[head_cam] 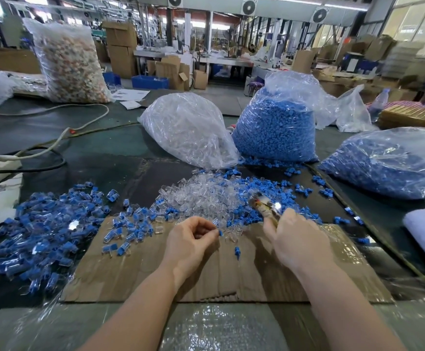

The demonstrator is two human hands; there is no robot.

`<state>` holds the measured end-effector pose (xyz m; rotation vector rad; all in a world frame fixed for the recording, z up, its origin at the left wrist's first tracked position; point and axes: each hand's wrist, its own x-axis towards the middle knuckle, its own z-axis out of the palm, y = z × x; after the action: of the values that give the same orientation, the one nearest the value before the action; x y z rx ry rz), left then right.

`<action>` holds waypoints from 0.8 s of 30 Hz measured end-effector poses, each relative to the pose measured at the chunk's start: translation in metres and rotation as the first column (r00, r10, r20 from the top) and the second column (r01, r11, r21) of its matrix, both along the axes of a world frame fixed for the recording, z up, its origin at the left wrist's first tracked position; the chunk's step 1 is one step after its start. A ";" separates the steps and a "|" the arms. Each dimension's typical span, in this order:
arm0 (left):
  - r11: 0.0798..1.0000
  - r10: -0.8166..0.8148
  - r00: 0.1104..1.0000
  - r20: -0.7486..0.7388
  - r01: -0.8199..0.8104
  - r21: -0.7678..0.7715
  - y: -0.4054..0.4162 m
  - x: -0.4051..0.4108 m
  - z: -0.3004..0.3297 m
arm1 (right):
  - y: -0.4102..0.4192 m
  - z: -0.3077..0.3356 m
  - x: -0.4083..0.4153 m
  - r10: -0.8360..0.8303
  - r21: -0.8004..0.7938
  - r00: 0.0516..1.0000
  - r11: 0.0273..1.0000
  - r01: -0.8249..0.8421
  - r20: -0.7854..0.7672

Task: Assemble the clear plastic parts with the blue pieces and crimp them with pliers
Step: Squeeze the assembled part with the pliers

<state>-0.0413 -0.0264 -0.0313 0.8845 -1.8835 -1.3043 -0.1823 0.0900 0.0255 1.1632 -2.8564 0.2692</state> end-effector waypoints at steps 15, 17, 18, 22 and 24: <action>0.893 0.191 0.966 -0.171 -0.099 0.440 -0.010 -0.004 0.020 | -0.003 0.023 0.032 0.292 -0.134 0.706 0.953 -0.272 0.645; 0.881 0.202 0.966 -0.161 -0.107 0.461 -0.011 -0.004 0.018 | -0.002 0.023 0.032 0.300 -0.129 0.671 0.947 -0.293 0.678; 0.875 0.206 0.965 -0.164 -0.106 0.473 -0.012 -0.004 0.017 | -0.001 0.025 0.033 0.300 -0.119 0.655 0.944 -0.306 0.694; 0.854 0.226 0.958 -0.175 -0.109 0.509 -0.012 -0.006 0.015 | 0.000 0.029 0.034 0.267 -0.077 0.630 0.947 -0.312 0.729; 0.844 0.245 0.951 -0.191 -0.112 0.525 -0.012 -0.008 0.014 | -0.001 0.029 0.034 0.254 -0.074 0.635 0.952 -0.297 0.730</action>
<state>-0.0488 -0.0382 -0.0169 1.0680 -1.2365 -1.7388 -0.1484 0.0894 0.0548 1.8733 -3.3089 0.8720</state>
